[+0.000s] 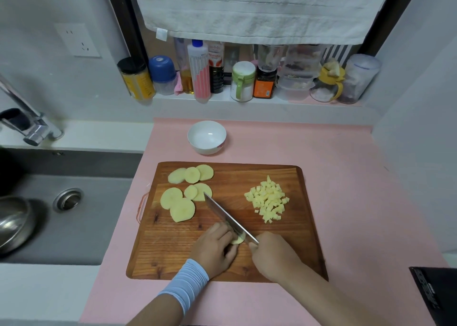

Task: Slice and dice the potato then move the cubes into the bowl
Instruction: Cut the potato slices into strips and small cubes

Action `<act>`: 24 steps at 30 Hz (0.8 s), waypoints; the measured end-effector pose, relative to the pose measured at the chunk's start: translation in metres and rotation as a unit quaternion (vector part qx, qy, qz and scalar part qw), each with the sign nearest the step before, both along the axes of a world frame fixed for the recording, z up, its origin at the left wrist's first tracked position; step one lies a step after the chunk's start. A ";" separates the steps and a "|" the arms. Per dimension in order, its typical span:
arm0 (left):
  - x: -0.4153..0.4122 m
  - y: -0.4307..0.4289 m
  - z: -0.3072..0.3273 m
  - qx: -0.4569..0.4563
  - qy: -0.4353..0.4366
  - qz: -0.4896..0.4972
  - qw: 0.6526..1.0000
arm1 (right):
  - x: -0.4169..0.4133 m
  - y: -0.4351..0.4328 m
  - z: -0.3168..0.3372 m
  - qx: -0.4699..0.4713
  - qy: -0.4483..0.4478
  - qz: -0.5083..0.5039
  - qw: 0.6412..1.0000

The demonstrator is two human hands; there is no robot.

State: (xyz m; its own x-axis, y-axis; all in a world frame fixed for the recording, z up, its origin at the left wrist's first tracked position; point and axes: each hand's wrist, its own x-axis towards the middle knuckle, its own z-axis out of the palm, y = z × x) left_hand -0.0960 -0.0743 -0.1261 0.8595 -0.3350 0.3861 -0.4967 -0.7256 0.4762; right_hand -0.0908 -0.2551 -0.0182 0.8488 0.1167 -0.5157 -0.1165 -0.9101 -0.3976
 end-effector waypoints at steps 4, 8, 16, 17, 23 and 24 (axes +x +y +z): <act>-0.003 0.001 -0.003 0.007 -0.008 0.004 1.000 | 0.000 0.000 0.000 -0.004 -0.003 -0.010 1.000; -0.006 0.003 -0.007 0.024 -0.024 0.002 0.999 | -0.003 0.002 -0.001 -0.008 0.000 -0.017 1.000; -0.002 0.006 -0.006 -0.021 0.002 -0.015 1.000 | -0.014 0.007 0.016 -0.039 -0.048 0.011 0.998; -0.002 0.006 -0.006 -0.025 0.003 -0.017 1.000 | -0.018 0.007 0.017 -0.037 -0.050 0.007 0.998; -0.002 0.008 -0.008 -0.042 0.008 -0.023 0.999 | -0.034 -0.003 0.018 -0.051 -0.033 -0.004 0.998; -0.002 0.008 -0.007 -0.044 0.006 -0.025 0.999 | -0.035 -0.004 0.018 -0.046 -0.022 -0.012 0.999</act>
State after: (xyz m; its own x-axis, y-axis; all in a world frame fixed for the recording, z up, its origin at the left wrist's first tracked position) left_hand -0.0977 -0.0663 -0.1334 0.8473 -0.3433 0.4053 -0.5252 -0.6552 0.5431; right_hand -0.1257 -0.2588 -0.0005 0.8733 0.0503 -0.4846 -0.1222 -0.9403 -0.3177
